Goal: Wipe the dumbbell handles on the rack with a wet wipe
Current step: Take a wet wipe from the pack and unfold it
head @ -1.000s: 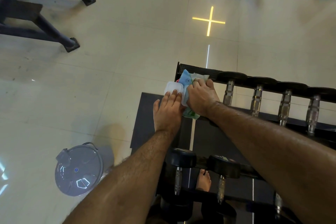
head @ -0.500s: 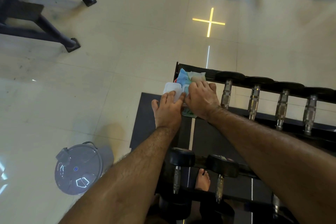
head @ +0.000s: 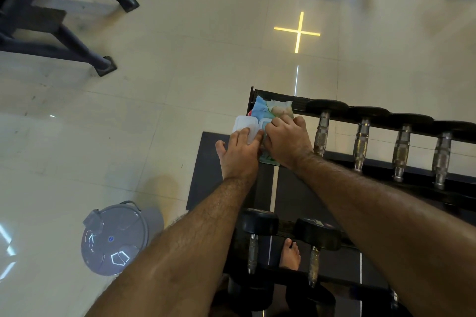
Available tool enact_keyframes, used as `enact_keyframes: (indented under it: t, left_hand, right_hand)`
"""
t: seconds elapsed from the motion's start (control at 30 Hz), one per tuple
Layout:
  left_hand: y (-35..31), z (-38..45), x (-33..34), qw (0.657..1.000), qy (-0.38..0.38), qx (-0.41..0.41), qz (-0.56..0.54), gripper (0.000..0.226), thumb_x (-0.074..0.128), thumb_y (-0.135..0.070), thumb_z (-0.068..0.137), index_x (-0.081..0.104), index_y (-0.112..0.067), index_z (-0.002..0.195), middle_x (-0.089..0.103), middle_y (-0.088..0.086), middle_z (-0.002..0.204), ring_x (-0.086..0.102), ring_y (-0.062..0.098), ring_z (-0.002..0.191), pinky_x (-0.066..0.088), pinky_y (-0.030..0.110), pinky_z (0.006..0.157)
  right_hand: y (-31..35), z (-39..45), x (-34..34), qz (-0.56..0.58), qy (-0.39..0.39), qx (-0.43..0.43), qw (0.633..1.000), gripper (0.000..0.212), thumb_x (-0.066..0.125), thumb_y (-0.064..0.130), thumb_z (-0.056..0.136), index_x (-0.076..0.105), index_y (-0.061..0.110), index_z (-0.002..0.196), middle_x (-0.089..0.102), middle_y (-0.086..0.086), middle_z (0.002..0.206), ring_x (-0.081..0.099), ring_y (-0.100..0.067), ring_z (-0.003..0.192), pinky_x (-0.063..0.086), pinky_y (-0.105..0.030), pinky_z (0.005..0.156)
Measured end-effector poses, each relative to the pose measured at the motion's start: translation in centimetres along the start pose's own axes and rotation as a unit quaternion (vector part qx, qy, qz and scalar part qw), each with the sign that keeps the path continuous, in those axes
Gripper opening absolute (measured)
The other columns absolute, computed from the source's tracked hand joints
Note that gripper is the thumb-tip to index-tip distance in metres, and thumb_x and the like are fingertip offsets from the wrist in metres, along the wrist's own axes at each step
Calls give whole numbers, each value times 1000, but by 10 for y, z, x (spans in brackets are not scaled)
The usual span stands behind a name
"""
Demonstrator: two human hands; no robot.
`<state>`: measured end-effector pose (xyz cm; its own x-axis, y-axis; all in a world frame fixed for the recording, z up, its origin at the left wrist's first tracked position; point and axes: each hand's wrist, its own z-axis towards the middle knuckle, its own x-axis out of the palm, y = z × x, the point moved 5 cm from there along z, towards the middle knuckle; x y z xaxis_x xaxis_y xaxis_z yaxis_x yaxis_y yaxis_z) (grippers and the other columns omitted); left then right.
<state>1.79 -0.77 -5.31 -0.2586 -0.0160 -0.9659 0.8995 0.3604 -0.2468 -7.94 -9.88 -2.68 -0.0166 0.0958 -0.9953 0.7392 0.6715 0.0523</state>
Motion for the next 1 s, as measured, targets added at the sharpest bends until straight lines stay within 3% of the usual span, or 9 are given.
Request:
enact_keyframes:
  t: [0.1, 0.27, 0.4, 0.5, 0.57, 0.8, 0.9, 1.0]
  left_hand:
    - [-2, 0, -1, 1000, 14, -2, 2, 74, 84, -41, 85, 52, -33, 152, 52, 8, 154, 47, 32, 143, 34, 65, 112]
    - [-5, 4, -4, 999, 26, -5, 18, 72, 80, -45, 89, 49, -36, 153, 49, 7, 156, 45, 30, 143, 32, 63, 112]
    - [-5, 7, -4, 999, 31, -9, 29, 72, 81, -49, 87, 50, -38, 151, 50, 4, 155, 45, 28, 142, 31, 64, 113]
    - [-3, 8, -2, 999, 29, -8, 30, 69, 83, -53, 83, 55, -39, 145, 53, 2, 150, 48, 26, 139, 32, 66, 112]
    - [-3, 8, -1, 999, 30, -6, 26, 69, 84, -54, 82, 54, -39, 143, 55, 1, 147, 50, 25, 138, 33, 67, 112]
    - [-4, 10, -15, 996, 65, 26, 49, 62, 64, -48, 99, 40, -40, 156, 44, 1, 154, 40, 26, 139, 29, 61, 113]
    - [-5, 16, -23, 994, 79, 46, 52, 56, 57, -48, 102, 41, -40, 155, 43, 3, 151, 41, 27, 135, 34, 56, 110]
    - [-7, 14, -36, 995, 95, 34, 13, 54, 55, -52, 101, 46, -36, 152, 44, 0, 151, 43, 25, 134, 35, 53, 107]
  right_hand:
    - [-1, -6, -2, 20, -26, 4, 999, 31, 79, 43, 93, 72, 13, 97, 75, -9, 104, 69, -34, 107, 50, -49, 94]
    - [-6, -11, -5, 95, -17, 25, 995, 27, 64, 39, 102, 68, 13, 101, 71, -12, 114, 63, -35, 118, 49, -53, 100]
    - [-1, -14, -9, 171, -68, 66, 981, 29, 57, 40, 101, 65, 12, 100, 69, -16, 127, 60, -36, 130, 49, -56, 110]
    - [5, -18, -28, 261, -166, 111, 945, 27, 49, 33, 99, 61, 9, 100, 64, -10, 108, 60, -27, 105, 56, -45, 93]
    - [7, -19, -50, 318, -242, 139, 906, 24, 47, 30, 97, 59, 9, 98, 54, -3, 98, 52, -21, 94, 53, -36, 79]
    - [-7, -42, -119, 375, -400, 133, 825, 11, 42, 17, 100, 49, 13, 92, 46, -5, 91, 50, -27, 80, 49, -47, 65]
    - [-9, -44, -156, 411, -434, 115, 794, 10, 40, 15, 102, 46, 16, 95, 46, -5, 87, 49, -28, 76, 46, -45, 61]
    - [-6, -45, -183, 473, -414, 100, 771, 12, 40, 12, 104, 48, 14, 96, 48, -8, 83, 52, -25, 71, 47, -39, 57]
